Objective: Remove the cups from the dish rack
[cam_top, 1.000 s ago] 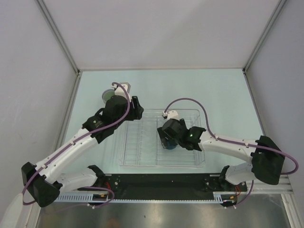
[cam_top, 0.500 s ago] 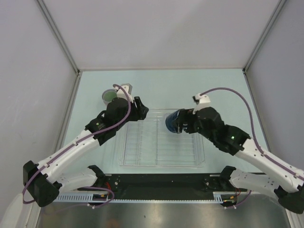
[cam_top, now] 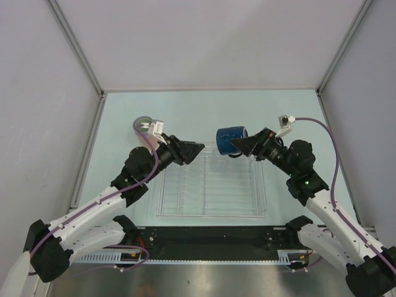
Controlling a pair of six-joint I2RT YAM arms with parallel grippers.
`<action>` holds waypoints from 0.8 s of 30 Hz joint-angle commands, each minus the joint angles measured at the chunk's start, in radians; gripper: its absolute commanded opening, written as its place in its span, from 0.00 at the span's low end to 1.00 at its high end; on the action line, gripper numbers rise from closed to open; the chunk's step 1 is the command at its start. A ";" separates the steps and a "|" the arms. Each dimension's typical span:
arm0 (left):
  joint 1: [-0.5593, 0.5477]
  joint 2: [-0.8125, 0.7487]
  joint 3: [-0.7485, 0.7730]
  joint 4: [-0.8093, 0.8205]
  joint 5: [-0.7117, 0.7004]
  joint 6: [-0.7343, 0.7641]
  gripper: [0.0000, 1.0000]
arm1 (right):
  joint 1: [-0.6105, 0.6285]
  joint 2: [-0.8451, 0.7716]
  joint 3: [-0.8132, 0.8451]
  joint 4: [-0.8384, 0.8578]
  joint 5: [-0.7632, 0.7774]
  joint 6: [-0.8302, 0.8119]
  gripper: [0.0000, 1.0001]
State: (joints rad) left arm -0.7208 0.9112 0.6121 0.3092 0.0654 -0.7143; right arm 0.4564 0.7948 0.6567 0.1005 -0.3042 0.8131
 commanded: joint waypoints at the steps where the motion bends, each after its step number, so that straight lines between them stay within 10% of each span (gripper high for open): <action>1: -0.006 0.000 -0.026 0.292 0.109 -0.063 0.62 | -0.065 0.015 -0.034 0.476 -0.199 0.218 0.00; 24: -0.020 0.169 0.017 0.588 0.277 -0.198 0.62 | -0.085 0.126 -0.092 0.725 -0.248 0.371 0.00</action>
State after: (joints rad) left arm -0.7296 1.0855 0.5892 0.8192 0.3187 -0.8928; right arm 0.3706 0.9298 0.5446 0.6872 -0.5449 1.1595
